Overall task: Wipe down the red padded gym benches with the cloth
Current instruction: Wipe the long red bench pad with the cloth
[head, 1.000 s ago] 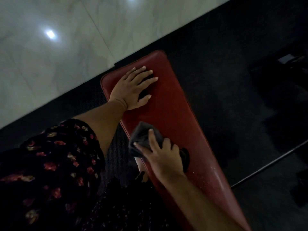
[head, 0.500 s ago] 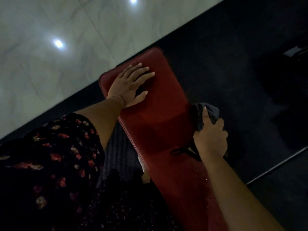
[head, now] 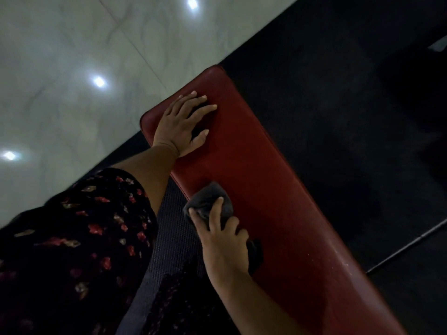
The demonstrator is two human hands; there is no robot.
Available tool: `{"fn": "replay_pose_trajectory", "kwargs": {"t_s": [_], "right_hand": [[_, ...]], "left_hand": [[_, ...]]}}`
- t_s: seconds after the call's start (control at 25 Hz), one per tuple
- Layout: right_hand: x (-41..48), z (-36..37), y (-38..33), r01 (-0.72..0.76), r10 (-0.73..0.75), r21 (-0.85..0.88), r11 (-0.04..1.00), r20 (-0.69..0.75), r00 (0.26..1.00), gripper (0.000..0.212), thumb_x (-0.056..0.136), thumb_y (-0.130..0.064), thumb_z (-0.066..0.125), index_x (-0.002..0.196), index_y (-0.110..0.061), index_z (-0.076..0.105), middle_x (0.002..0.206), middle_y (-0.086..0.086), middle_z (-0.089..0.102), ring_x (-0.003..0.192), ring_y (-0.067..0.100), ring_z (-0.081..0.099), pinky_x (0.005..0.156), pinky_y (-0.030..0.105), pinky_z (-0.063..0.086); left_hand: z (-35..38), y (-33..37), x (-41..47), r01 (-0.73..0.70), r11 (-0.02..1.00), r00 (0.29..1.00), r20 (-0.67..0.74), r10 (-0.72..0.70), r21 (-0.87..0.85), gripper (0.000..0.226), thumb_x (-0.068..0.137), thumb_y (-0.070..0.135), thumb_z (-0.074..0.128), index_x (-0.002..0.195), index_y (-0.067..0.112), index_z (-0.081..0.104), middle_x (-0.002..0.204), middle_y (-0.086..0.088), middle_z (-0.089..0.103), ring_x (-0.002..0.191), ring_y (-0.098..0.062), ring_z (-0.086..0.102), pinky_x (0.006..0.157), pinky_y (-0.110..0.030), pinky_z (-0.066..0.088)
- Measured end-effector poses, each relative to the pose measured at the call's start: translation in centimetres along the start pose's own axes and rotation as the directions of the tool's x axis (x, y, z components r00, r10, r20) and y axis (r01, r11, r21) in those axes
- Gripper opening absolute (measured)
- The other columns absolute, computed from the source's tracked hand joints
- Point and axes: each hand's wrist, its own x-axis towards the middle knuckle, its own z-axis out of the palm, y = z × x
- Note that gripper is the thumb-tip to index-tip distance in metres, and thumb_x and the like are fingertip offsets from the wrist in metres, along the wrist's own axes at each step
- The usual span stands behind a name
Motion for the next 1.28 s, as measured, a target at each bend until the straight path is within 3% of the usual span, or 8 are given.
{"fn": "replay_pose_trajectory", "kwargs": {"t_s": [0.12,0.52,0.6,0.72,0.92,1.12,1.2,1.28], "right_hand": [[0.1,1.0,2.3,0.154,-0.155,-0.116,0.981,0.004,0.988,0.083,0.083,-0.036,0.066,0.152,-0.04,0.021,0.154,0.022,0.013,0.1,0.042,0.054,0.068,0.049,0.052],[-1.1,-0.2,9.5,0.324,-0.354,-0.305,0.895,-0.049,0.934,0.076,0.081,-0.026,0.064,0.146,-0.05,0.032,0.152,0.012,0.037,0.093,0.04,0.057,0.06,0.044,0.049],[-1.4,-1.1,13.1,0.212,-0.249,-0.288,0.934,-0.098,0.964,0.084,0.079,-0.018,0.064,0.146,-0.051,0.025,0.153,0.016,0.032,0.093,0.043,0.054,0.062,0.048,0.049],[0.0,-2.5,13.2,-0.194,0.151,-0.195,0.961,-0.215,0.965,0.066,0.093,-0.019,0.044,0.146,-0.052,0.026,0.151,0.019,0.035,0.088,0.042,0.053,0.061,0.049,0.049],[6.1,-5.0,8.8,-0.691,0.742,0.297,0.659,-0.106,0.662,0.079,0.095,-0.022,0.052,0.149,-0.054,0.004,0.157,0.014,0.013,0.11,0.038,0.044,0.075,0.046,0.047],[6.2,-5.8,8.5,-0.798,0.891,0.518,0.308,0.137,0.432,0.086,0.094,-0.019,0.057,0.151,-0.049,0.0,0.157,0.015,0.007,0.118,0.039,0.039,0.081,0.048,0.048],[5.0,-4.9,5.8,-0.819,0.89,0.5,0.283,0.183,0.419,0.088,0.095,-0.017,0.053,0.151,-0.047,-0.008,0.158,0.017,-0.001,0.116,0.039,0.039,0.078,0.047,0.047],[4.0,-3.7,2.1,-0.818,0.874,0.435,0.376,0.126,0.468,0.087,0.097,-0.018,0.048,0.15,-0.044,-0.016,0.157,0.023,-0.005,0.112,0.039,0.042,0.076,0.047,0.049]], "left_hand": [[0.4,-0.1,0.1,-0.001,1.0,1.0,0.005,0.001,-0.007,0.055,0.097,0.048,0.034,0.147,0.027,0.04,0.15,-0.008,0.041,0.144,-0.029,0.028,0.115,-0.048,0.022],[0.5,-0.1,0.1,-0.011,0.999,1.0,0.025,0.013,-0.047,0.056,0.096,0.047,0.034,0.147,0.026,0.04,0.151,-0.01,0.041,0.144,-0.03,0.027,0.113,-0.051,0.025],[0.1,-0.1,0.1,-0.001,0.999,0.999,0.046,0.003,-0.042,0.055,0.096,0.045,0.036,0.148,0.026,0.038,0.151,-0.01,0.04,0.144,-0.031,0.026,0.114,-0.052,0.024],[-0.2,0.0,0.2,0.023,0.998,0.996,0.083,-0.018,-0.056,0.058,0.093,0.042,0.038,0.149,0.027,0.036,0.153,-0.007,0.039,0.145,-0.029,0.025,0.117,-0.048,0.02],[-0.4,0.1,0.3,0.022,0.998,0.995,0.102,-0.015,-0.064,0.056,0.093,0.04,0.039,0.147,0.026,0.041,0.152,-0.007,0.039,0.144,-0.031,0.027,0.118,-0.048,0.02],[-0.5,0.0,0.2,0.01,0.998,0.994,0.108,-0.004,-0.058,0.056,0.093,0.04,0.039,0.147,0.026,0.04,0.154,-0.007,0.036,0.146,-0.03,0.024,0.118,-0.05,0.018],[-0.5,0.0,0.3,0.017,0.998,0.994,0.112,-0.01,-0.054,0.058,0.093,0.042,0.037,0.148,0.025,0.039,0.154,-0.007,0.035,0.147,-0.029,0.023,0.118,-0.05,0.016],[-0.5,-0.3,0.1,0.012,0.998,0.994,0.113,-0.006,-0.054,0.06,0.093,0.047,0.035,0.148,0.025,0.038,0.155,-0.007,0.033,0.148,-0.029,0.021,0.119,-0.049,0.014]]}}
